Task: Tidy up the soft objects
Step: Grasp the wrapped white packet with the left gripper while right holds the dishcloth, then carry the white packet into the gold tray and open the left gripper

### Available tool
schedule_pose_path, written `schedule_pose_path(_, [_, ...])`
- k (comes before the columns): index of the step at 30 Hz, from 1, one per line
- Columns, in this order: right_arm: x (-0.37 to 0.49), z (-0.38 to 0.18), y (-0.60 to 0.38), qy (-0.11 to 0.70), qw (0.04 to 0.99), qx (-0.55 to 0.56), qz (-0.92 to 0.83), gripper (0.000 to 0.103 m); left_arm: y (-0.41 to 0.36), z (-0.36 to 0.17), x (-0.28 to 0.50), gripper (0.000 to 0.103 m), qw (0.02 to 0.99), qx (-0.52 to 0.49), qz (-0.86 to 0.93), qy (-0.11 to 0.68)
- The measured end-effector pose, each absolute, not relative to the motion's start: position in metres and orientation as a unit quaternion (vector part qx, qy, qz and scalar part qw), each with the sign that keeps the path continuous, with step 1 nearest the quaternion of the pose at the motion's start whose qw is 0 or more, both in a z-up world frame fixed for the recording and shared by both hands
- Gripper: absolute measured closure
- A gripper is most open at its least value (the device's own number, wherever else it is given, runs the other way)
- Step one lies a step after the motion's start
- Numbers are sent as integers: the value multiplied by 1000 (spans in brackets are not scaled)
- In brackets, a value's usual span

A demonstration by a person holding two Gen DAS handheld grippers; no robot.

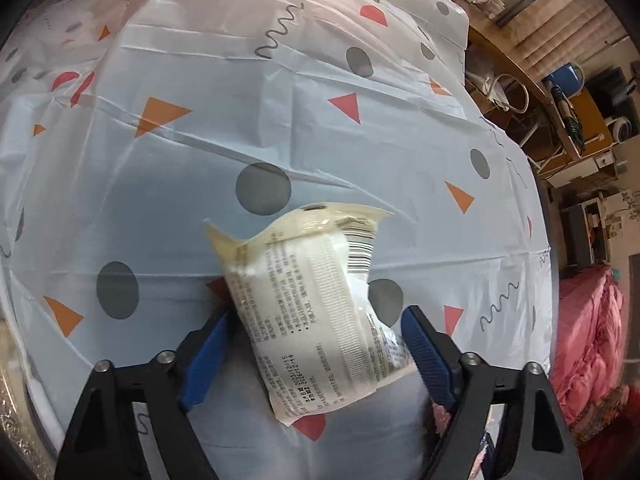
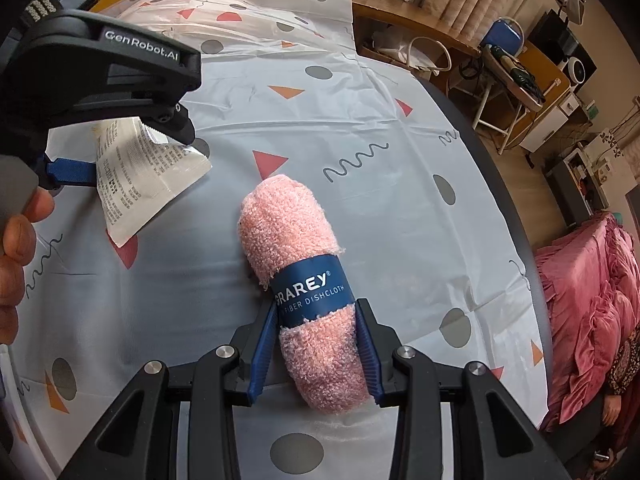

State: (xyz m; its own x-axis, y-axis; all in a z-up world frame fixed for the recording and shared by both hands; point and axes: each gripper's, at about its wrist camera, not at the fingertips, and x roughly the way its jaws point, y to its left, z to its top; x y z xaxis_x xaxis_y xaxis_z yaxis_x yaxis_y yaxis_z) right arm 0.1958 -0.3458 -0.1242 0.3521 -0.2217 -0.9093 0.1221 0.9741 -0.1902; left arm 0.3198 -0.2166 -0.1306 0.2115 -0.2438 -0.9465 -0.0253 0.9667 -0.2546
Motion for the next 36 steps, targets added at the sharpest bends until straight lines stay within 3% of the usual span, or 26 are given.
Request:
schedule_pose_path(1, [195, -124, -346, 559, 821, -42, -105, 65, -216, -129, 318, 45, 776, -89, -70, 620])
schedule_pose_path(2, [195, -124, -347, 558, 822, -40, -105, 65, -216, -127, 317, 51, 780, -73, -76, 617])
schedule_pose_path(5, [195, -124, -346, 557, 823, -45, -104, 65, -208, -126, 313, 55, 780, -61, -98, 615])
schedule_pose_path(11, [194, -126, -343, 554, 825, -53, -102, 65, -189, -111, 309, 56, 790, -29, -103, 604])
schedule_pose_path(20, [193, -132, -346, 560, 820, -50, -109, 64, -151, -47, 333, 56, 815, -36, -93, 572])
schedule_pose_path(36, [186, -133, -327, 541, 826, -112, -113, 65, 66, 60, 330, 56, 865, -119, 56, 483])
